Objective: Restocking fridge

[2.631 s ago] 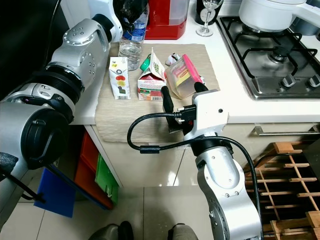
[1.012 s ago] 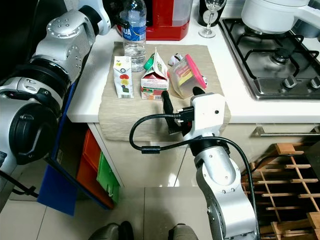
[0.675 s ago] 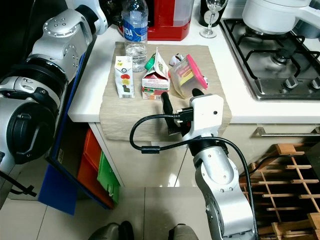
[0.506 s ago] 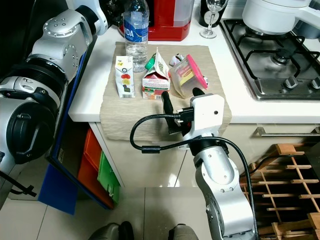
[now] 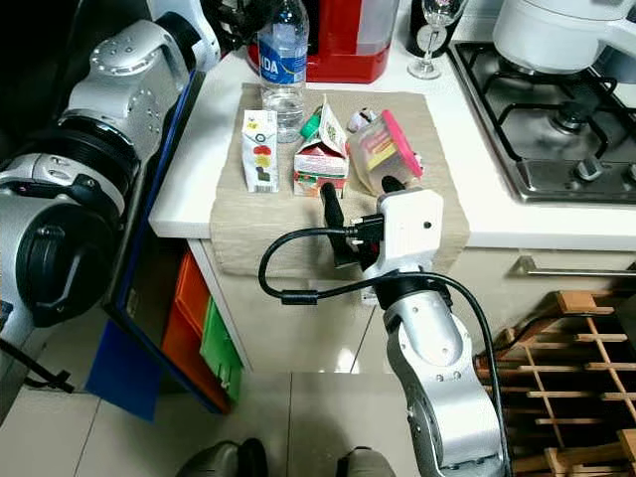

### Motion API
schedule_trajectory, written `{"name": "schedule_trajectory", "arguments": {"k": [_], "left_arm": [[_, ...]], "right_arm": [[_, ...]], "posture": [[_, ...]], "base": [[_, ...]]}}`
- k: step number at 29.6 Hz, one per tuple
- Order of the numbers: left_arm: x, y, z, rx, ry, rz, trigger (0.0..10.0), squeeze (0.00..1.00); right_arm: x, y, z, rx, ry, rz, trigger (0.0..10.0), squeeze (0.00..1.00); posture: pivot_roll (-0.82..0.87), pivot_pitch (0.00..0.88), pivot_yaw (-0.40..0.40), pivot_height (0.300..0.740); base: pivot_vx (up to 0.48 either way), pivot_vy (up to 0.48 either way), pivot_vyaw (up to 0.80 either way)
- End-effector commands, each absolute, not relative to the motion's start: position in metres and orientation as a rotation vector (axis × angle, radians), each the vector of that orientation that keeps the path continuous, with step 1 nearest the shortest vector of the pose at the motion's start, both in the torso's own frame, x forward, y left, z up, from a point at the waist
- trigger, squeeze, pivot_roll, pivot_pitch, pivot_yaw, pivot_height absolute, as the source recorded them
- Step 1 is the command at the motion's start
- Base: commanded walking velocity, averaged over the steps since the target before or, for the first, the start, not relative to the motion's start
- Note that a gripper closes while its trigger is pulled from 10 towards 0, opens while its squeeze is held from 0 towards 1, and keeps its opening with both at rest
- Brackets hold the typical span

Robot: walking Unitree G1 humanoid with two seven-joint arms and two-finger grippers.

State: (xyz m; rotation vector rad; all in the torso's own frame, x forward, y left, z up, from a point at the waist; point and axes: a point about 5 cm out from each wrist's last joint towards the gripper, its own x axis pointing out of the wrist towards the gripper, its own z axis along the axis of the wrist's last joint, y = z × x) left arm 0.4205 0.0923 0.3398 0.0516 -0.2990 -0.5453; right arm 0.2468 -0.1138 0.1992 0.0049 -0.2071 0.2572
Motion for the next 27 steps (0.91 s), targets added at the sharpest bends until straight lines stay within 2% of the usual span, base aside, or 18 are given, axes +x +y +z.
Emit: {"name": "schedule_trajectory", "arguments": {"k": [1,6,7,27], "left_arm": [[0.419,0.090,0.349,0.044,-0.317,-0.558,10.0,1.00],[0.419,0.088,0.349,0.036,-0.318,-0.567,10.0,1.00],[0.419,0.084,0.348,0.014,-0.313,-0.566,10.0,0.00],[0.421,0.075,0.335,-0.047,-0.266,-0.525,10.0,0.00]], "right_arm": [[0.246,-0.114,0.199,0.003,-0.213,0.252,10.0,0.00],[0.245,-0.114,0.199,0.003,-0.213,0.252,10.0,0.00],[0.241,-0.115,0.198,-0.001,-0.211,0.248,10.0,0.00],[0.221,-0.124,0.196,-0.028,-0.182,0.208,10.0,0.00]], "posture": [[-0.30,0.083,0.058,0.740],[-0.31,0.086,0.059,0.740],[-0.33,0.095,0.062,0.740],[-0.41,0.125,0.081,0.740]], "base": [[0.000,0.000,0.00],[0.000,0.000,0.00],[0.000,0.000,0.00],[0.000,0.000,0.00]]}}
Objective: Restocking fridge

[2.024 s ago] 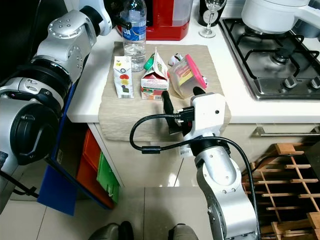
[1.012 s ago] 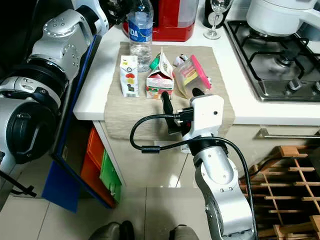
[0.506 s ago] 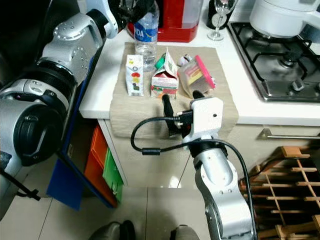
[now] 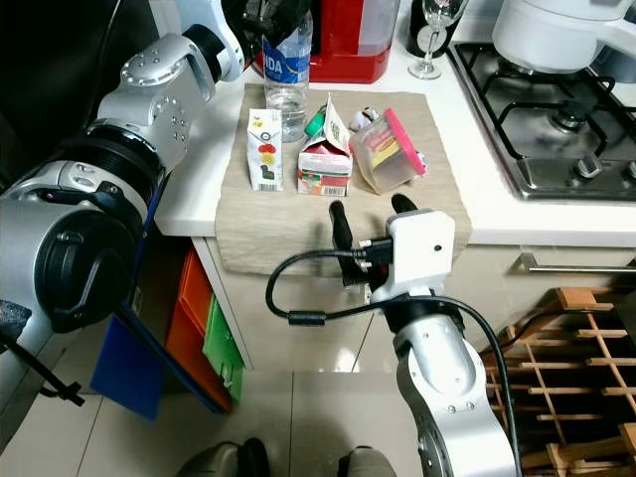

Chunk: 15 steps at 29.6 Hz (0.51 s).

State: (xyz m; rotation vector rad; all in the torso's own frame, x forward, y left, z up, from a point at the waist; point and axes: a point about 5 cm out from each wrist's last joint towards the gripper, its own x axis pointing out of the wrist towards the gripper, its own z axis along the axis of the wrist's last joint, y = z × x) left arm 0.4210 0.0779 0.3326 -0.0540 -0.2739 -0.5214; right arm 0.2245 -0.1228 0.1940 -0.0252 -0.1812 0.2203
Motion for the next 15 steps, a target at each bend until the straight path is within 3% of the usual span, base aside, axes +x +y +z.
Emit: {"name": "schedule_trajectory", "arguments": {"k": [1,15], "left_arm": [[0.4208,0.0751,0.3346,-0.047,-0.266,-0.525,10.0,0.00],[0.4210,0.0752,0.3341,-0.045,-0.263,-0.519,10.0,0.00]], "right_arm": [[0.2209,-0.1236,0.1957,-0.028,-0.182,0.208,10.0,0.00],[0.2193,-0.1237,0.1953,-0.028,-0.179,0.202,10.0,0.00]], "posture": [[-0.41,0.125,0.081,0.740],[-0.42,0.131,0.086,0.740]], "base": [[0.000,0.000,0.00],[0.000,0.000,0.00]]}}
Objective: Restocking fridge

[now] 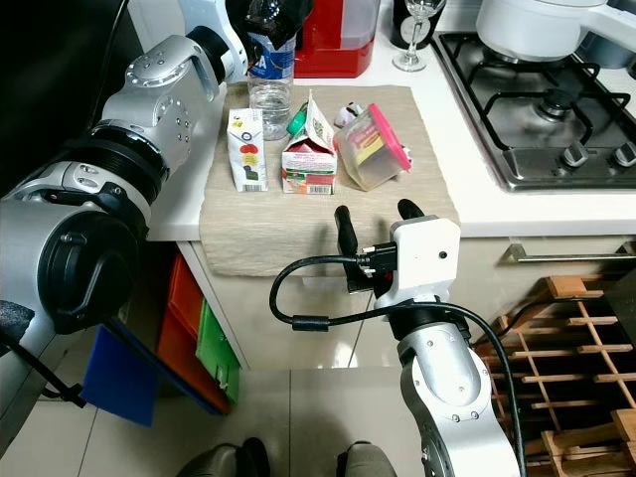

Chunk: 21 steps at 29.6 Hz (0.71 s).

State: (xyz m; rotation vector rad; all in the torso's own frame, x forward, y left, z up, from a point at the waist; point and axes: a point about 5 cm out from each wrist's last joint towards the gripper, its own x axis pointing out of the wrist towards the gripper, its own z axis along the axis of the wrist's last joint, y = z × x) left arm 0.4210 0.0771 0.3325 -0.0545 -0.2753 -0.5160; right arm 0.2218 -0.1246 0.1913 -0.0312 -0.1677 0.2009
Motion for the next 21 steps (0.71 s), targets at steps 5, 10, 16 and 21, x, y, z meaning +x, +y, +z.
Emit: {"name": "schedule_trajectory", "arguments": {"k": [5,10,16,21], "left_arm": [[0.4210,0.0752,0.3341,-0.045,-0.263,-0.519,10.0,0.00],[0.4210,0.0752,0.3341,-0.045,-0.263,-0.519,10.0,0.00],[0.4210,0.0752,0.3341,-0.045,-0.263,-0.519,10.0,0.00],[0.4211,0.0750,0.3338,-0.045,-0.262,-0.516,10.0,0.00]], "right_arm": [[0.2193,-0.1237,0.1953,-0.028,-0.179,0.202,10.0,0.00],[0.2193,-0.1237,0.1953,-0.028,-0.179,0.202,10.0,0.00],[0.2193,-0.1237,0.1953,-0.028,-0.179,0.202,10.0,0.00],[0.2180,-0.1240,0.1952,-0.027,-0.176,0.196,10.0,0.00]], "posture": [[-0.42,0.131,0.086,0.740],[-0.42,0.131,0.086,0.740],[-0.42,0.131,0.086,0.740],[-0.42,0.133,0.089,0.740]], "base": [[0.000,0.000,0.00],[0.000,0.000,0.00],[0.000,0.000,0.00],[0.000,0.000,0.00]]}}
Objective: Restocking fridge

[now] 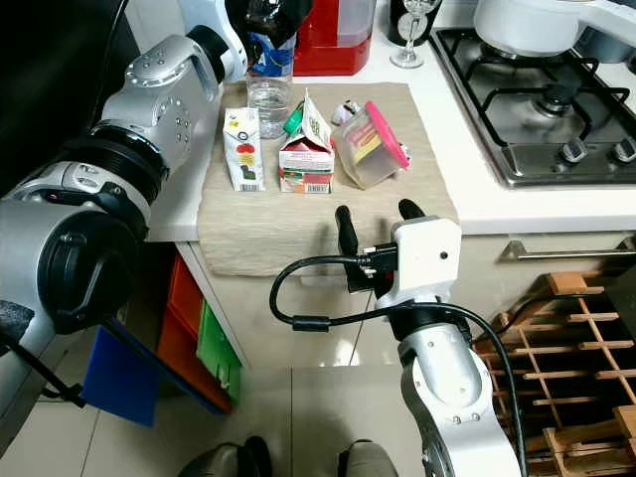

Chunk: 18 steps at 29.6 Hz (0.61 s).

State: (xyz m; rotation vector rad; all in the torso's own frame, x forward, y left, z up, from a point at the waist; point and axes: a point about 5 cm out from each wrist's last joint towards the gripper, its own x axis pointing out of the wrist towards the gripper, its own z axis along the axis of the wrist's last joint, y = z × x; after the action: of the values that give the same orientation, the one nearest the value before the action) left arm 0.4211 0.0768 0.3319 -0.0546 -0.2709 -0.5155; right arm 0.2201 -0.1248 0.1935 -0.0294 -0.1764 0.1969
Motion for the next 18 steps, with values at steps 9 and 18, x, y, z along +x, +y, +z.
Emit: {"name": "schedule_trajectory", "arguments": {"k": [9,18], "left_arm": [[0.4211,0.0750,0.3338,-0.045,-0.262,-0.516,10.0,0.00],[0.4211,0.0750,0.3338,-0.045,-0.262,-0.516,10.0,0.00]], "right_arm": [[0.2180,-0.1240,0.1952,-0.027,-0.176,0.196,10.0,0.00],[0.2180,-0.1240,0.1952,-0.027,-0.176,0.196,10.0,0.00]], "posture": [[-0.42,0.133,0.089,0.740],[-0.42,0.133,0.089,0.740]], "base": [[0.000,0.000,0.00],[0.000,0.000,0.00]]}}
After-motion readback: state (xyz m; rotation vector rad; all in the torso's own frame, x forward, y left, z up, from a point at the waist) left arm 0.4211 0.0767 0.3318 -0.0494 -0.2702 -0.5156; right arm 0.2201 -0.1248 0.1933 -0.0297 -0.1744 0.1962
